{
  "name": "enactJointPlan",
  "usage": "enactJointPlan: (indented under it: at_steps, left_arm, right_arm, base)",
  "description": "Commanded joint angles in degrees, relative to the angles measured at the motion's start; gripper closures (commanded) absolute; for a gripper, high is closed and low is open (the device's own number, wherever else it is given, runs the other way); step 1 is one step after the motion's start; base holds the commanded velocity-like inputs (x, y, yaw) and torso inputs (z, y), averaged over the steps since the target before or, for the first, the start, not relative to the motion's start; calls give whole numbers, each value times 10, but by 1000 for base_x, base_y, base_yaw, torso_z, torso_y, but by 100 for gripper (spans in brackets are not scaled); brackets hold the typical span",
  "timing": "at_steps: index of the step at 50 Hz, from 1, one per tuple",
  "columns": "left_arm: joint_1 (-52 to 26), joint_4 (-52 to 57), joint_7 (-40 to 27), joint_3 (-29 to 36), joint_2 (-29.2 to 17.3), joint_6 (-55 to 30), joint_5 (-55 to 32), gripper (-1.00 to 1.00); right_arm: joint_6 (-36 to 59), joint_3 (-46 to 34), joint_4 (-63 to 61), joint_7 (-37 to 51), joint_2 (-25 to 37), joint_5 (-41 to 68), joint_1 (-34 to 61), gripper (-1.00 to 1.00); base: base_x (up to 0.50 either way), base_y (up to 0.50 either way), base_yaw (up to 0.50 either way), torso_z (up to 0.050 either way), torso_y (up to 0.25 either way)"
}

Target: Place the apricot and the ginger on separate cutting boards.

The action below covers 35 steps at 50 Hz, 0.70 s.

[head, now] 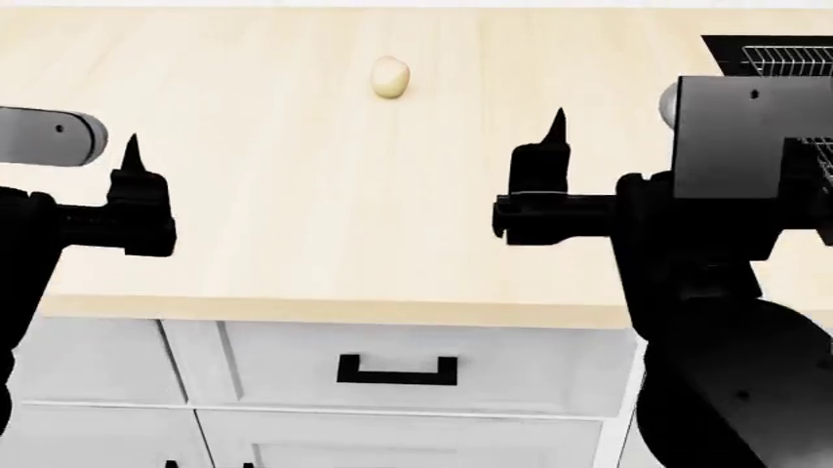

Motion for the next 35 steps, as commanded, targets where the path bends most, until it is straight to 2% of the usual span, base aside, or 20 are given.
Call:
enactJointPlan:
  at_steps: [1, 4, 7, 19, 35]
  left_arm:
    - [-193, -170, 62, 19, 31, -29, -10, -100]
    - [-238, -231, 90, 53, 34, -13, -1, -100]
    - [-252, -257, 104, 75, 34, -3, 6, -100]
    - [-212, -219, 92, 23, 12, -36, -23, -100]
    - [-211, -234, 99, 38, 9, -20, -20, -100]
  right_arm:
    - [-2, -38, 199, -78, -8, -32, 174, -100]
    - [-11, -65, 240, -102, 0, -49, 200, -100]
    - [-5, -60, 241, -101, 2, -45, 203, -100]
    - [10, -77, 196, -107, 41, -47, 171, -100]
    - [0, -81, 205, -116, 45, -48, 175, -100]
  base:
    - [0, 0, 0, 0, 0]
    - [0, 0, 0, 0, 0]
    - [0, 0, 0, 0, 0]
    - [0, 0, 0, 0, 0]
    - [117, 0, 0, 0, 0]
